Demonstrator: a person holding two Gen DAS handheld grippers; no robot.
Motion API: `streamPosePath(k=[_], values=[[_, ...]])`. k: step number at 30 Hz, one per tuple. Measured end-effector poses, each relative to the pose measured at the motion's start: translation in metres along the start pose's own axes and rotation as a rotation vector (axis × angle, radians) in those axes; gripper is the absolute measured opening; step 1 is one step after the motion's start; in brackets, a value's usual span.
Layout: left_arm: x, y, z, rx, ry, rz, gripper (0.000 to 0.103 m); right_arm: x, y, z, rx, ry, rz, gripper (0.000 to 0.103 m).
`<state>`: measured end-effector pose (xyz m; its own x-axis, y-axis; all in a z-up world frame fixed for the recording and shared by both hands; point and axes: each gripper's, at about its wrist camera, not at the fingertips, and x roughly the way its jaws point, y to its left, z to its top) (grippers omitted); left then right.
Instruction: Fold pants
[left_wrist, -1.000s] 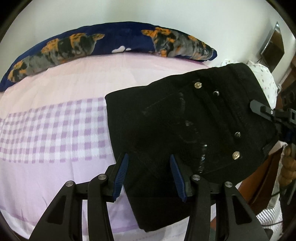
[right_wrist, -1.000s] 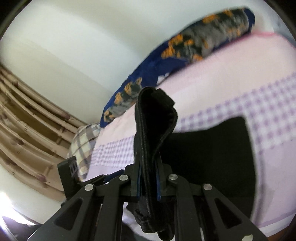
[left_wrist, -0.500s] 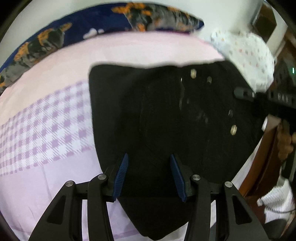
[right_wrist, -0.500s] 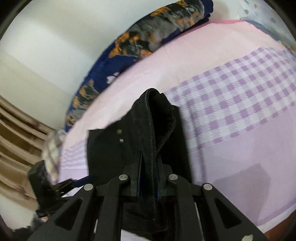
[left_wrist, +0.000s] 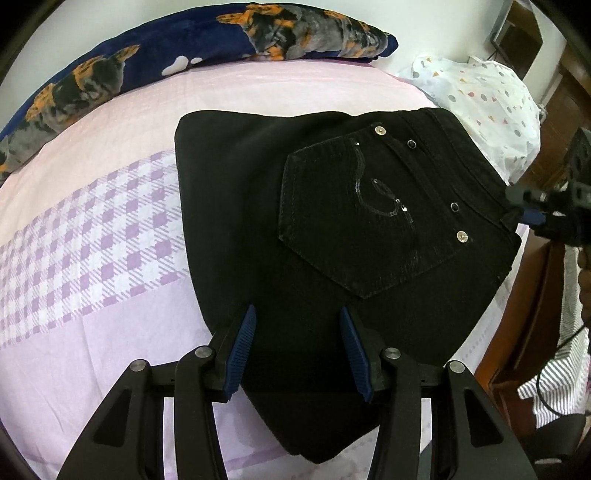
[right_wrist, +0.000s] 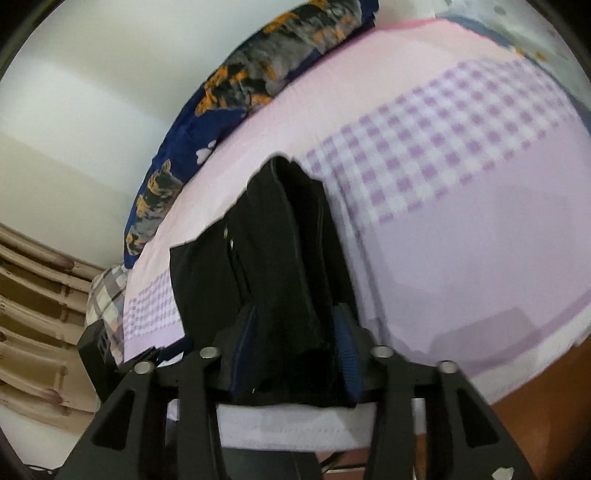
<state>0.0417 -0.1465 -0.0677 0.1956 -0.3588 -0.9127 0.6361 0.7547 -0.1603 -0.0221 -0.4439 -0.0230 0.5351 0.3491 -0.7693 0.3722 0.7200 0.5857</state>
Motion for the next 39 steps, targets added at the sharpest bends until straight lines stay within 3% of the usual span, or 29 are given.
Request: streamPosePath(k=[1, 4, 9, 14, 19, 22, 28, 31, 35, 39], values=[[-0.001, 0.0, -0.002, -0.002, 0.001, -0.001, 0.049, -0.002, 0.004, -0.004, -0.012, -0.017, -0.035, 0.018], [-0.002, 0.005, -0.002, -0.001, 0.01, -0.004, 0.049, -0.012, 0.016, -0.006, -0.028, -0.052, -0.034, 0.013], [-0.009, 0.01, -0.01, 0.018, 0.026, -0.004, 0.049, -0.036, 0.04, -0.016, -0.072, -0.1, -0.033, 0.012], [-0.01, 0.019, -0.019, 0.006, 0.054, 0.002, 0.051, -0.012, 0.01, -0.028, -0.031, -0.039, -0.134, 0.012], [-0.012, 0.025, -0.018, -0.023, 0.053, -0.017, 0.051, 0.003, -0.006, -0.026, -0.005, -0.007, -0.143, 0.013], [-0.016, 0.025, -0.016, -0.037, 0.051, -0.021, 0.051, 0.001, 0.0, -0.024, -0.032, 0.007, -0.165, 0.021], [-0.049, 0.024, -0.009, -0.019, -0.051, 0.016, 0.051, -0.021, 0.02, -0.008, -0.082, -0.086, -0.219, 0.024], [-0.055, 0.017, -0.006, 0.001, -0.068, -0.014, 0.051, -0.025, 0.035, 0.001, -0.129, -0.119, -0.199, 0.024], [-0.045, 0.003, -0.007, 0.054, -0.019, -0.015, 0.051, -0.01, 0.054, 0.008, -0.16, -0.091, -0.139, 0.024], [-0.034, -0.008, -0.008, 0.096, 0.024, 0.014, 0.051, 0.006, 0.062, 0.0, -0.191, -0.048, -0.145, 0.024]])
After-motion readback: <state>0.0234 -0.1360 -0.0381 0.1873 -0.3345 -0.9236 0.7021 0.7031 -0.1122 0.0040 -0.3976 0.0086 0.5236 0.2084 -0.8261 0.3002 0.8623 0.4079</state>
